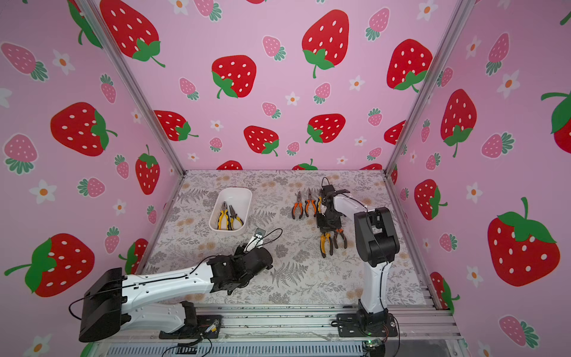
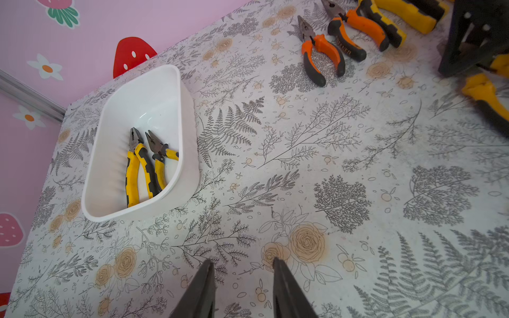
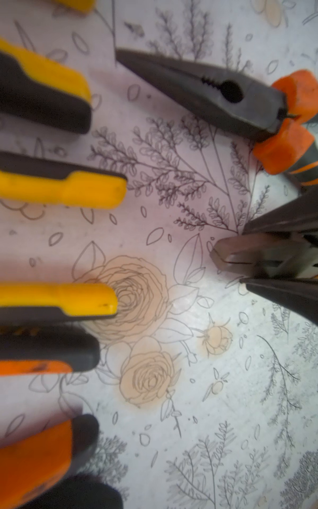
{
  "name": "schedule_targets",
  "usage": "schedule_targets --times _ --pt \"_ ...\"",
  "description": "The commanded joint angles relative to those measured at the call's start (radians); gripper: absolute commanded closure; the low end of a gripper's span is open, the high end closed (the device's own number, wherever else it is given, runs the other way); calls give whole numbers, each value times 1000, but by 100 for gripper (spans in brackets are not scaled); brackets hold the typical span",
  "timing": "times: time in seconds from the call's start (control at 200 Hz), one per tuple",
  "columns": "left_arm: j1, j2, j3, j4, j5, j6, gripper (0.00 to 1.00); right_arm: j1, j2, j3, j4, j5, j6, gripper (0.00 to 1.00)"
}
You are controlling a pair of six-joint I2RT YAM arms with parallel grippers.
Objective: Take the pliers out of the storage box
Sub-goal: Place the pliers at the center of the board.
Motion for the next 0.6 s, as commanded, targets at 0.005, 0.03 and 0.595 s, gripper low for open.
schedule_targets --times 0.005,0.03,0.595 --pt "5 9 47 -10 -6 12 63 -19 43 16 37 53 5 89" --pt "5 10 47 -11 -6 12 63 -20 46 16 37 51 7 89" --pt "8 22 55 -14 -3 14 63 -22 35 0 38 5 -3 73"
